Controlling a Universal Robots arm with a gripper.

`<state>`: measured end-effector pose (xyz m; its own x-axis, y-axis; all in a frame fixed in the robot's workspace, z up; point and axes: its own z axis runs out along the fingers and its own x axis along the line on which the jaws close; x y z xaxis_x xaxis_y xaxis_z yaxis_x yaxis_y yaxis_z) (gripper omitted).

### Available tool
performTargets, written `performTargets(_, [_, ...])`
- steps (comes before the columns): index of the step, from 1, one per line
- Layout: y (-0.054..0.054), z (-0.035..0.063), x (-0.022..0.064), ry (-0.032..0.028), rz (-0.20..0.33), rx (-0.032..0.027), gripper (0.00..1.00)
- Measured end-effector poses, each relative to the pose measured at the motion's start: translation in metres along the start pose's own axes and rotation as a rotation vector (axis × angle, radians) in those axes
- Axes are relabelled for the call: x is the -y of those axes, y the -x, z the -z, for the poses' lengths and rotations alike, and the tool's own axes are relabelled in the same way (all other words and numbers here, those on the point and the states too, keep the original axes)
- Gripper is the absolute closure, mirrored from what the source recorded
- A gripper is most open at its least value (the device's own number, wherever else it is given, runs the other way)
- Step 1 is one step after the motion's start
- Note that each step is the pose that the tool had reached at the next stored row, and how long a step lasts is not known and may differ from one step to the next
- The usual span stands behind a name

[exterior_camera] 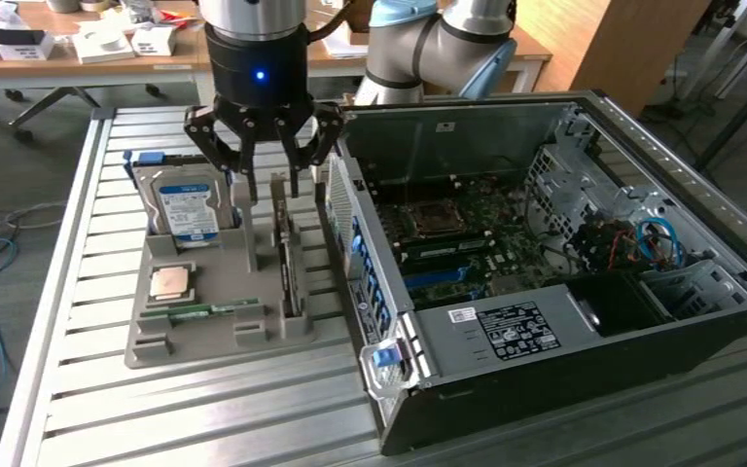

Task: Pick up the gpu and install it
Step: 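Pick up the gpu and move the gpu toward the slot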

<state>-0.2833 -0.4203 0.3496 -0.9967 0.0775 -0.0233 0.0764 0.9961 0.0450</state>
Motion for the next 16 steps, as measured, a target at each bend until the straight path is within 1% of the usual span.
performTargets(16, [-0.001, -0.0279, 0.0013, 0.0, 0.0, 0.0, 0.53])
